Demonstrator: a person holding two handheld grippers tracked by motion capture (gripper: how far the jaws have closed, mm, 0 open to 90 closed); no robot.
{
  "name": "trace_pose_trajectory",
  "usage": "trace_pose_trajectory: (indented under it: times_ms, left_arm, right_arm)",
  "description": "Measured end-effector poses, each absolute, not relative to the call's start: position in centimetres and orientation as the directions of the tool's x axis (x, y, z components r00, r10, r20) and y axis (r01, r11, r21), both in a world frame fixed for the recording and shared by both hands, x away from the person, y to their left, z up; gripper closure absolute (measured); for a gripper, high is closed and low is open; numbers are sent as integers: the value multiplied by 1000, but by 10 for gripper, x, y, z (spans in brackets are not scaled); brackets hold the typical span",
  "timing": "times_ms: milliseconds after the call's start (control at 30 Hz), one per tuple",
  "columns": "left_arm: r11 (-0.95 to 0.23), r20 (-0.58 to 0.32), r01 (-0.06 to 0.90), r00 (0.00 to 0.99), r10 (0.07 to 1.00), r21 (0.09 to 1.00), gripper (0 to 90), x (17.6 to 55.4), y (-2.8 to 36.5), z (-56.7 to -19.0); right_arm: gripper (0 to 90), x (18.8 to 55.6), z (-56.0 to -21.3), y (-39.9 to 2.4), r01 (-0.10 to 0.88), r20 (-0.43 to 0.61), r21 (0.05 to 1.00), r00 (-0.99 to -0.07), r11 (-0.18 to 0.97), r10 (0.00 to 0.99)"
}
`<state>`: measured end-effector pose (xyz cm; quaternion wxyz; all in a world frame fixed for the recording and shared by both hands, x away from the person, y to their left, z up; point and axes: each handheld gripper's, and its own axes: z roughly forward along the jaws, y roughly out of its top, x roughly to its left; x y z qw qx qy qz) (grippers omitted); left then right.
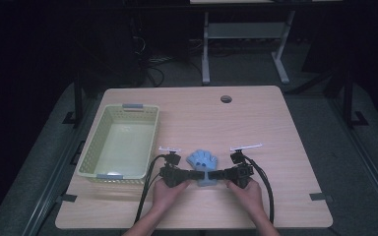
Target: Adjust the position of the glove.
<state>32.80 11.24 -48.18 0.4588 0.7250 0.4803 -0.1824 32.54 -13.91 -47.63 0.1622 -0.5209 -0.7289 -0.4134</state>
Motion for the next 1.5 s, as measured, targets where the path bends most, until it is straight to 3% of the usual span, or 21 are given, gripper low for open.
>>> trace_pose_trajectory:
  times_ms: [1500]
  left_arm:
    - [-157, -685, 819, 553, 475, 552, 722, 335, 108, -454]
  right_arm:
    - [728, 318, -450, -146, 866, 651, 491, -435, 92, 623]
